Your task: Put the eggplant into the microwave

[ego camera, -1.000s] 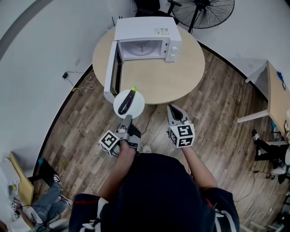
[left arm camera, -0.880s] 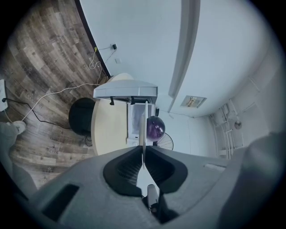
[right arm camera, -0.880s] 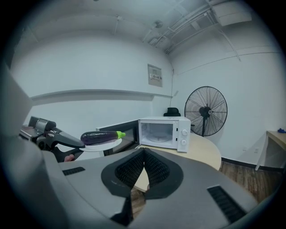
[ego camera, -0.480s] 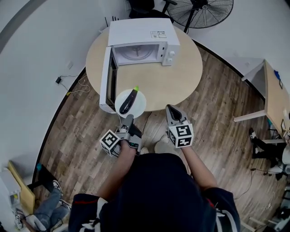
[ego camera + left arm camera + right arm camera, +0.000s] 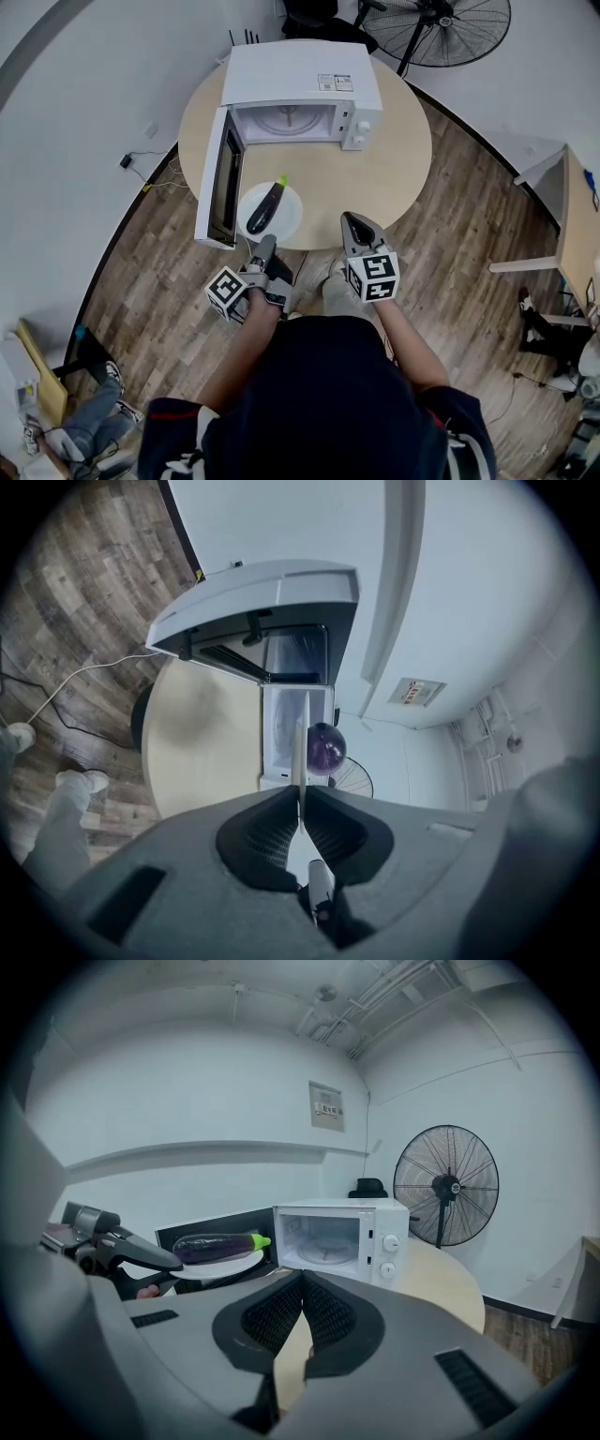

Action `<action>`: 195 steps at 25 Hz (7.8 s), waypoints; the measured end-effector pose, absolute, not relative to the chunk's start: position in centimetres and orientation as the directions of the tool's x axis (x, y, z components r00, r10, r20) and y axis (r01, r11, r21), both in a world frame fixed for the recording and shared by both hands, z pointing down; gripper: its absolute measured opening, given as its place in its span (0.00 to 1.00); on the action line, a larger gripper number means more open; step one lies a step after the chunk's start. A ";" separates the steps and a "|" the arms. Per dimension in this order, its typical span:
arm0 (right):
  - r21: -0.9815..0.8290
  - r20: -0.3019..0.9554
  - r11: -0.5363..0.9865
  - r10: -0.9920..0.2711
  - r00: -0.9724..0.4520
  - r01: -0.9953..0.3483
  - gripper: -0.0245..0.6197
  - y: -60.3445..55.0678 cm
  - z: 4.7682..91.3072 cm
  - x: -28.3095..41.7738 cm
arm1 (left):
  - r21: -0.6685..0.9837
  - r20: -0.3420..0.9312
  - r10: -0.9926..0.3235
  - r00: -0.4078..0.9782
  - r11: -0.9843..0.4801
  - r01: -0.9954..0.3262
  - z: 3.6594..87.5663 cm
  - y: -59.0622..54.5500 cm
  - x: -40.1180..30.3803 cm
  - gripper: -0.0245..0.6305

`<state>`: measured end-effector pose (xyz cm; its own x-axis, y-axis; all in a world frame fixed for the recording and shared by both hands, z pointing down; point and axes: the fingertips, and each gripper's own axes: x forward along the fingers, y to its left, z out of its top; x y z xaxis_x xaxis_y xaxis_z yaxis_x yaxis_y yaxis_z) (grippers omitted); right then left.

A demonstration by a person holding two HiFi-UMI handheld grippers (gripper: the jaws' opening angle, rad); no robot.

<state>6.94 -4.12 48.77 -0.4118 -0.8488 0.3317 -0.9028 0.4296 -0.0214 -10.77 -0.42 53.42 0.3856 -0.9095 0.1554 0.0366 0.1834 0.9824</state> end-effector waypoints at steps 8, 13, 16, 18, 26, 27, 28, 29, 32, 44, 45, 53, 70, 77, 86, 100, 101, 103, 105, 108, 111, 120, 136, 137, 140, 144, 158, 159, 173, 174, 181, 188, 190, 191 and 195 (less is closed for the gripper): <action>-0.048 0.342 0.502 -0.804 -0.487 -0.863 0.06 -11.4 48.8 9.4 | 0.986 0.129 -0.941 0.312 0.155 0.061 52.6 -5.8 -7.5 0.08; -0.061 0.345 0.548 -0.773 -0.533 -0.834 0.06 -15.2 48.9 10.4 | 0.980 0.168 -0.948 0.271 0.191 0.061 53.0 -8.2 -5.7 0.08; -0.073 0.349 0.572 -0.753 -0.558 -0.817 0.06 -17.1 49.1 10.8 | 0.980 0.170 -0.956 0.241 0.190 0.064 53.0 -9.5 -5.1 0.08; -0.083 0.352 0.585 -0.740 -0.573 -0.807 0.06 -18.1 49.3 10.9 | 0.978 0.175 -0.961 0.214 0.194 0.075 53.1 -10.1 -4.9 0.08; -0.131 0.348 0.637 -0.688 -0.637 -0.759 0.06 -21.9 50.2 10.5 | 0.973 0.203 -0.968 0.146 0.216 0.080 54.4 -12.4 -4.7 0.08; -0.139 0.348 0.641 -0.682 -0.643 -0.755 0.06 -22.2 50.3 10.4 | 0.971 0.209 -0.967 0.144 0.223 0.085 54.4 -12.6 -4.6 0.08; -0.150 0.347 0.642 -0.678 -0.648 -0.752 0.06 -22.6 50.4 10.3 | 0.969 0.217 -0.966 0.140 0.231 0.092 54.5 -12.7 -4.7 0.08; -0.162 0.347 0.642 -0.674 -0.652 -0.749 0.06 -22.9 50.4 10.2 | 0.967 0.222 -0.966 0.135 0.236 0.096 54.6 -12.9 -4.8 0.08; -0.194 0.349 0.636 -0.667 -0.658 -0.747 0.06 -23.9 50.7 9.9 | 0.972 0.206 -0.969 0.137 0.219 0.088 54.5 -13.7 -5.1 0.08; -0.204 0.373 0.587 -0.693 -0.617 -0.783 0.06 -26.2 51.6 6.8 | 0.969 0.221 -0.945 0.243 0.241 0.057 55.9 -17.0 -7.7 0.08; -0.202 0.375 0.583 -0.696 -0.612 -0.787 0.06 -26.2 51.6 6.4 | 0.971 0.218 -0.944 0.246 0.236 0.045 55.9 -17.4 -8.1 0.08; -0.146 0.413 0.566 -0.710 -0.570 -0.811 0.06 -26.2 52.6 4.7 | 0.973 0.198 -0.929 0.311 0.225 0.052 57.7 -20.4 -8.5 0.08; -0.062 0.509 0.543 -0.704 -0.494 -0.837 0.06 -25.5 55.3 6.5 | 0.985 0.130 -0.916 0.379 0.162 0.055 62.2 -25.0 -8.0 0.08; -0.066 0.533 0.530 -0.697 -0.479 -0.845 0.06 -25.3 56.6 7.0 | 0.984 0.137 -0.910 0.392 0.170 0.051 63.6 -26.6 -7.8 0.08; -0.071 0.550 0.523 -0.690 -0.471 -0.849 0.06 -25.4 57.3 7.1 | 0.979 0.160 -0.905 0.394 0.196 0.053 65.1 -27.6 -8.0 0.08; -0.067 0.562 0.511 -0.690 -0.456 -0.857 0.06 -25.8 57.6 7.4 | 0.973 0.190 -0.893 0.407 0.227 0.046 66.6 -29.5 -7.8 0.08; -0.067 0.562 0.510 -0.691 -0.454 -0.858 0.06 -25.9 57.6 7.4 | 0.973 0.191 -0.893 0.408 0.228 0.042 66.7 -29.7 -7.8 0.08; -0.066 0.564 0.506 -0.692 -0.451 -0.860 0.06 -25.9 57.6 7.6 | 0.973 0.189 -0.894 0.406 0.225 0.042 66.8 -30.1 -7.8 0.07; -0.065 0.567 0.502 -0.693 -0.446 -0.862 0.06 -25.9 57.7 7.7 | 0.974 0.186 -0.897 0.401 0.221 0.043 66.8 -30.6 -7.8 0.07; -0.066 0.575 0.496 -0.690 -0.439 -0.866 0.06 -25.9 58.0 8.0 | 0.974 0.184 -0.901 0.394 0.220 0.047 67.0 -31.5 -7.8 0.07; -0.066 0.581 0.493 -0.688 -0.435 -0.868 0.06 -25.9 58.3 8.1 | 0.974 0.186 -0.898 0.398 0.222 0.045 67.0 -32.4 -7.6 0.07; -0.072 0.590 0.487 -0.682 -0.431 -0.870 0.06 -25.7 58.8 8.4 | 0.976 0.180 -0.895 0.408 0.213 0.039 67.2 -34.1 -7.2 0.07; -0.074 0.607 0.490 -0.669 -0.429 -0.869 0.06 -25.0 59.3 8.6 | 0.980 0.168 -0.889 0.426 0.198 0.027 67.1 -35.1 -6.8 0.08; -0.074 0.607 0.490 -0.669 -0.429 -0.868 0.06 -24.9 59.3 8.6 | 0.981 0.163 -0.886 0.433 0.192 0.024 67.0 -35.1 -6.8 0.08; -0.068 0.609 0.496 -0.666 -0.430 -0.865 0.06 -24.5 59.4 8.6 | 0.986 0.143 -0.876 0.461 0.168 0.014 66.7 -34.9 -6.5 0.09; -0.068 0.609 0.499 -0.665 -0.432 -0.864 0.06 -24.2 59.4 8.6 | 0.993 0.109 -0.853 0.511 0.122 -0.008 65.9 -34.8 -5.8 0.31; -0.069 0.607 0.517 -0.657 -0.447 -0.853 0.06 -23.5 59.6 8.3 | 0.796 0.380 -0.656 0.652 -0.128 -0.592 66.4 -30.7 -4.9 0.15; -0.069 0.608 0.517 -0.656 -0.447 -0.853 0.06 -23.5 59.6 8.2 | 0.757 0.412 -0.653 0.635 -0.142 -0.638 66.5 -30.8 -5.1 0.13; -0.069 0.622 0.510 -0.650 -0.437 -0.857 0.06 -23.7 60.1 8.6 | 0.637 0.504 -0.646 0.573 -0.170 -0.752 66.8 -33.3 -5.4 0.07; -0.069 0.623 0.510 -0.649 -0.436 -0.857 0.06 -23.8 60.1 8.7 | 0.635 0.509 -0.644 0.571 -0.167 -0.754 66.9 -33.5 -5.4 0.07; -0.073 0.627 0.510 -0.645 -0.437 -0.857 0.06 -24.1 60.3 8.6 | 0.626 0.523 -0.643 0.559 -0.155 -0.764 67.2 -34.5 -5.6 0.07; -0.077 0.629 0.510 -0.642 -0.438 -0.857 0.06 -24.3 60.4 8.6 | 0.622 0.523 -0.653 0.548 -0.148 -0.769 67.0 -35.7 -5.9 0.07; -0.077 0.630 0.508 -0.642 -0.437 -0.858 0.06 -24.4 60.5 8.7 | 0.619 0.528 -0.654 0.542 -0.140 -0.773 66.9 -36.0 -5.9 0.07; -0.077 0.631 0.507 -0.642 -0.436 -0.858 0.06 -24.5 60.5 8.8 | 0.619 0.528 -0.654 0.542 -0.140 -0.773 66.9 -36.2 -5.9 0.07; -0.077 0.632 0.506 -0.642 -0.434 -0.859 0.06 -24.6 60.6 8.8 | 0.620 0.521 -0.658 0.545 -0.147 -0.771 66.8 -36.9 -5.9 0.07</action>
<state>8.84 -24.63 60.55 -0.4343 -0.6420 0.6318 -0.8593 0.5056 -0.0770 -5.93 -36.90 66.84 0.5445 -0.6576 0.5206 -0.7706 -0.1473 0.6200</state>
